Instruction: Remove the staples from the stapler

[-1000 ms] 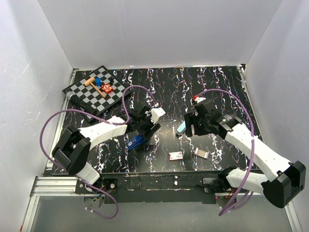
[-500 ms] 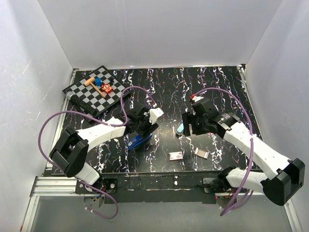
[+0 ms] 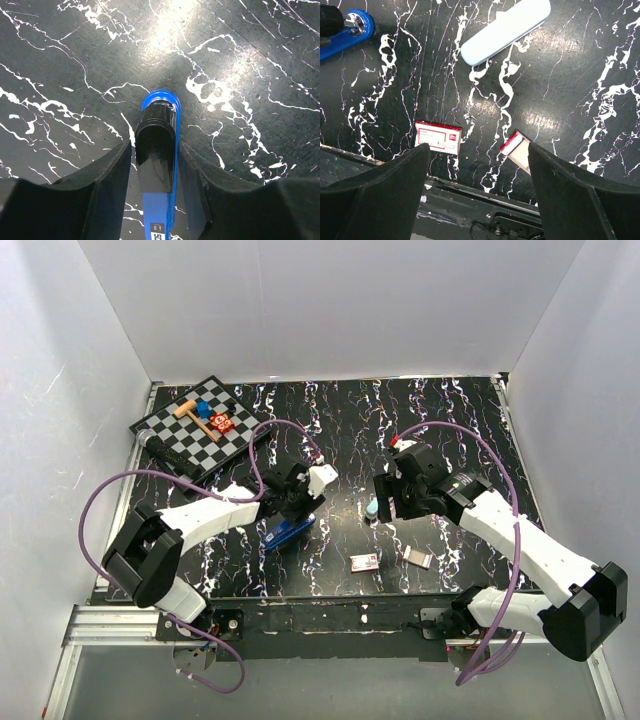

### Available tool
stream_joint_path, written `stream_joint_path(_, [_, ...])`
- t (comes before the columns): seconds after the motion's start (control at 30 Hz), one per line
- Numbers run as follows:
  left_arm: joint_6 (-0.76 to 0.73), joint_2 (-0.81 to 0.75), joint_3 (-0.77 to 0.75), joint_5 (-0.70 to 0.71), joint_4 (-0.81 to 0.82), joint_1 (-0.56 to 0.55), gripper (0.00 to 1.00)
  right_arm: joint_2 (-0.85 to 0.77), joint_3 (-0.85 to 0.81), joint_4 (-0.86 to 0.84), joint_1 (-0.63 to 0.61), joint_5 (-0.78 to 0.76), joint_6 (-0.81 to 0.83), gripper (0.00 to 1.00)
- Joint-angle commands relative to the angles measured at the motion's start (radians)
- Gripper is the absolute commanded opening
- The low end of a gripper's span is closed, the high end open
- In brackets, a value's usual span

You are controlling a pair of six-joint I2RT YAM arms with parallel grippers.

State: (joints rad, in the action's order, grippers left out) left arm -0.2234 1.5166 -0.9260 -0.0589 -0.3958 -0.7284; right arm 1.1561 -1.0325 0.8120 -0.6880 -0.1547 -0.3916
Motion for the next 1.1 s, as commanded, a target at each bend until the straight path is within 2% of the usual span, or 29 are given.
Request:
stream_joint_path(0.0, [0.002,0.017,-0.007,-0.009,0.000,-0.002,0.41,-0.001,-0.032,-0.025,-0.004,-0.009,0.010,0.87])
stream_joint_path(0.17, [0.002,0.043,-0.019,-0.013,-0.005,-0.003,0.34,-0.006,-0.029,-0.025,-0.004,-0.019,0.013,0.87])
stream_joint_path(0.5, [0.002,0.011,-0.040,-0.012,-0.024,0.000,0.00,-0.024,-0.034,-0.025,-0.005,-0.031,0.052,0.85])
stream_joint_path(0.83, [0.022,-0.153,-0.030,-0.168,-0.040,0.000,0.00,-0.045,-0.089,-0.048,-0.008,0.147,0.213,0.81])
stream_joint_path(0.97, [0.012,-0.203,-0.030,-0.261,-0.043,0.000,0.00,-0.053,-0.127,-0.054,-0.033,0.282,0.299,0.76])
stream_joint_path(1.07, [0.009,-0.243,-0.030,-0.321,-0.046,0.000,0.00,-0.036,-0.169,-0.040,-0.080,0.319,0.362,0.76])
